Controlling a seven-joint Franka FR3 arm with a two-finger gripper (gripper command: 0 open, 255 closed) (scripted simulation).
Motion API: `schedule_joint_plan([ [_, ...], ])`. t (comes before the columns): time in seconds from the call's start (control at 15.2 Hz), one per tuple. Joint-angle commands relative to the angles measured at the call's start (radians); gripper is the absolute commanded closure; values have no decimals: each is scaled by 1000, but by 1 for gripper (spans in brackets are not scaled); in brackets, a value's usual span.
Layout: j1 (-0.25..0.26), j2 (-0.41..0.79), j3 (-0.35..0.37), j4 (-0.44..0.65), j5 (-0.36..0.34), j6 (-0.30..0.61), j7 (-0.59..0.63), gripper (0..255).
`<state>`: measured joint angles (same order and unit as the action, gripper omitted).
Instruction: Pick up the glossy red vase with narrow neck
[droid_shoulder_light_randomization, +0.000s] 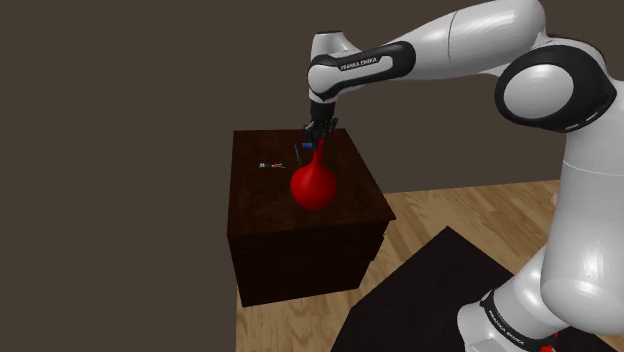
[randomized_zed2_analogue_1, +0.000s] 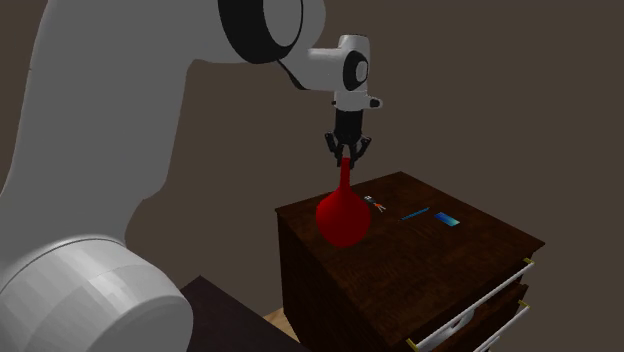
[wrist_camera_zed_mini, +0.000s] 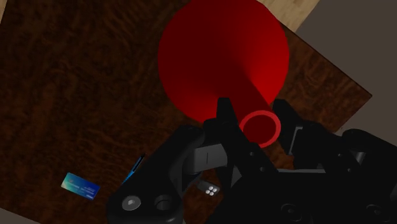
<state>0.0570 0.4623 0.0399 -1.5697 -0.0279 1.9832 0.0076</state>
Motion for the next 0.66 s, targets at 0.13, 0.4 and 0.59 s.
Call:
schedule_joint_plan([
  [0.13,-1,-17,0,32,1,-47,-3,255],
  [0.4,-1,-30,0,66,2,-94,-3,255],
  [0.59,-1,-33,0,77,2,-108,-4,255],
])
